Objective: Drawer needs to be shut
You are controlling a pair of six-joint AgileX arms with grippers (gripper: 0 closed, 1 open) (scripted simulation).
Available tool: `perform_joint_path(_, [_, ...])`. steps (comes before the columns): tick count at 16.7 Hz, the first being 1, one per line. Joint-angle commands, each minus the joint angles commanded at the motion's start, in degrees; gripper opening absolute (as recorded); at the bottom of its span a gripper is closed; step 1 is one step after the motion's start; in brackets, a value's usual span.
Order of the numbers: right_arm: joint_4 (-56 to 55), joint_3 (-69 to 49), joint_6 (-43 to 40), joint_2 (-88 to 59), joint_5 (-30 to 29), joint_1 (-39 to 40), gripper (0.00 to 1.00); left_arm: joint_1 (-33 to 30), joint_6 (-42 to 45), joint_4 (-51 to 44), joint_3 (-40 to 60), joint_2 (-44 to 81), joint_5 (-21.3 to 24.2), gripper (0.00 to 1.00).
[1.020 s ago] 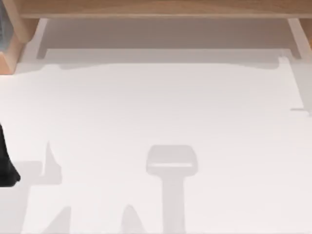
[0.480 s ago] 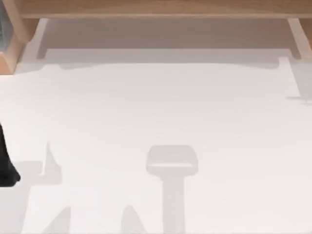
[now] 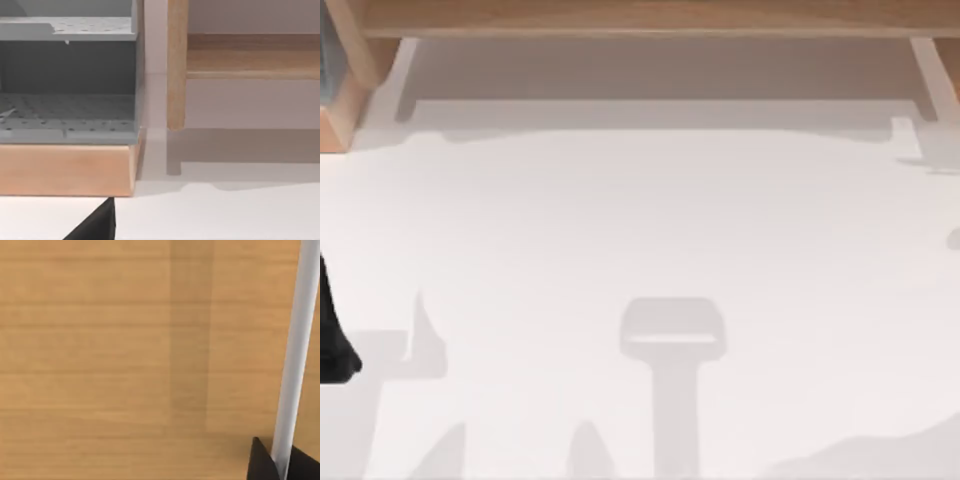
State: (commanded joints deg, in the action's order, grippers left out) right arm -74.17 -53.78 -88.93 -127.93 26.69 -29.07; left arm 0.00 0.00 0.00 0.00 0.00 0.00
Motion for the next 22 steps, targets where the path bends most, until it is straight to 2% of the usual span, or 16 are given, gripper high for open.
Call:
perform_joint_path(8, [1.87,-2.69,0.08,-1.17,-0.98,0.69,0.0,0.0,0.0,0.0,0.0,0.0,0.0,1.0])
perform_joint_path(16, [9.55,-16.87,0.01,-7.43,-4.15,3.89,0.0,0.0,0.0,0.0,0.0,0.0,0.0,1.0])
perform_joint_path(21, [10.36,-18.09,0.05,-7.97,-4.53,4.19,0.0,0.0,0.0,0.0,0.0,0.0,0.0,1.0])
perform_joint_path(22, [10.36,-18.09,0.05,-7.97,-4.53,4.19,0.08,0.0,0.0,0.0,0.0,0.0,0.0,1.0])
